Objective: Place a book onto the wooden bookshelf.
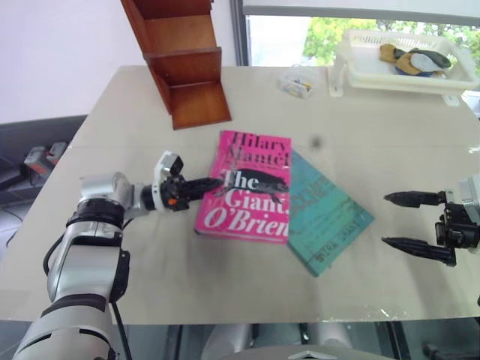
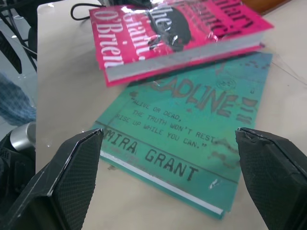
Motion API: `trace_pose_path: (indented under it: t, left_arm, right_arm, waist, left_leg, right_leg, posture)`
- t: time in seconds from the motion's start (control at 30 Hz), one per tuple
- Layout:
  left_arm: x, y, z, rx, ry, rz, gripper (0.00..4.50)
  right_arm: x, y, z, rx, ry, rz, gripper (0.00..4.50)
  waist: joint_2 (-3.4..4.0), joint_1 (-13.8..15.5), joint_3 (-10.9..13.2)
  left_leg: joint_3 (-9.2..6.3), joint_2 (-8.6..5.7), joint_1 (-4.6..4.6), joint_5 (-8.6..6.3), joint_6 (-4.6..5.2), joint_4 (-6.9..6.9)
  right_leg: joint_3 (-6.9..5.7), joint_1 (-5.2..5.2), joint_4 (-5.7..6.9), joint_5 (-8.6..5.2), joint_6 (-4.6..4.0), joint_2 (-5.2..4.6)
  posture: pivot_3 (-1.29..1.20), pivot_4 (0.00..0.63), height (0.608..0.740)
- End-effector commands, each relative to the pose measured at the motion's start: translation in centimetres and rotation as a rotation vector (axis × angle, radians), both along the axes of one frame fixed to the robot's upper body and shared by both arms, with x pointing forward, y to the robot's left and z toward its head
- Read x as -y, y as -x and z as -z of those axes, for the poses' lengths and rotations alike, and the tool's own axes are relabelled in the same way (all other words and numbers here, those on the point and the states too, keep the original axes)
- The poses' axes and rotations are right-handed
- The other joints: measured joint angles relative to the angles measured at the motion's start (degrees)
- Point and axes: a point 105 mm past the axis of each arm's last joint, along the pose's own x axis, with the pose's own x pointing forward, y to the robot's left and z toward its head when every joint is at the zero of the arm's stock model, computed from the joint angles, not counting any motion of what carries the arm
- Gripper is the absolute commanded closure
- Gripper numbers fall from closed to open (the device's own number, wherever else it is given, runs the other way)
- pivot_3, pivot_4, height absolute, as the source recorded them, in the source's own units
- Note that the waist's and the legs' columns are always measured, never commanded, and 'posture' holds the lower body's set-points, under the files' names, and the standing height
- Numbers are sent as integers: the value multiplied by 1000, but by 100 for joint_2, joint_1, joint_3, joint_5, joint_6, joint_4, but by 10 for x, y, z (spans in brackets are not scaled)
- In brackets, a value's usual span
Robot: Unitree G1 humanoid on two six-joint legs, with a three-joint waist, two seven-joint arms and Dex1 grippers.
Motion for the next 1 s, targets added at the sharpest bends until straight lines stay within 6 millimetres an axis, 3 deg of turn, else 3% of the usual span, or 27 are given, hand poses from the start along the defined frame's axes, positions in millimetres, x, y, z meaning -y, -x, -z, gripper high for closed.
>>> trace_pose_path:
  t: [0.03, 0.17, 0.23, 0.37, 0.6, 0.83, 1.0]
  left_arm:
    - [-1, -11, -33, 166, 28, -28, 3985]
    - [8, -37, -71, 413, -44, -101, 3985]
    - [14, -44, -83, 481, -79, -114, 3985]
    - [43, -54, -121, 796, -205, -71, 3985]
    - [96, -59, -149, 1199, -373, -33, 3985]
    - [117, -75, -183, 1723, -798, -85, 3985]
    - [121, -84, -206, 1984, -1074, -110, 3985]
  right_arm:
    - [4, -2, -10, 49, -23, 16, 0]
    - [18, -13, -21, 87, -114, 81, 0]
    - [24, -18, -24, 99, -142, 102, 0]
    - [33, -27, -31, 141, -185, 142, 0]
    - [47, -35, -52, 197, -322, 176, 0]
    - [60, -33, -76, 226, -454, 172, 0]
    - [71, -35, -93, 249, -573, 147, 0]
  waist:
    - [-2, 3, 1]
    - [-17, 31, 10]
    - [-17, 46, 10]
    - [-16, 34, 10]
    - [-17, 20, 10]
    - [-17, -2, 12]
    - [-17, 15, 12]
  left_leg:
    - [0, 0, 0, 0, 0, 0]
    - [-8, 0, -8, 0, -1, 9]
    - [-29, -4, -54, 1, -2, 41]
    - [-31, -15, -54, 1, -1, 36]
    - [-37, -23, -63, 1, -1, 31]
    - [-33, -23, -62, 1, -1, 26]
    - [-34, -24, -62, 1, 0, 24]
  right_leg:
    - [0, 0, 0, 0, 0, -1]
    - [-12, 1, 0, 0, 0, -4]
    - [-37, -21, 0, 7, 4, -8]
    - [-42, -21, -2, 6, 4, -42]
    - [-53, -26, -4, 6, 4, -54]
    - [-48, -28, -5, 6, 4, -54]
    - [-50, -28, -6, 7, 5, -54]
  posture:
    - [0, 150, 740]
    - [0, 150, 740]
    - [0, 150, 740]
    - [0, 150, 740]
    - [0, 150, 740]
    - [0, 150, 740]
    - [0, 150, 740]
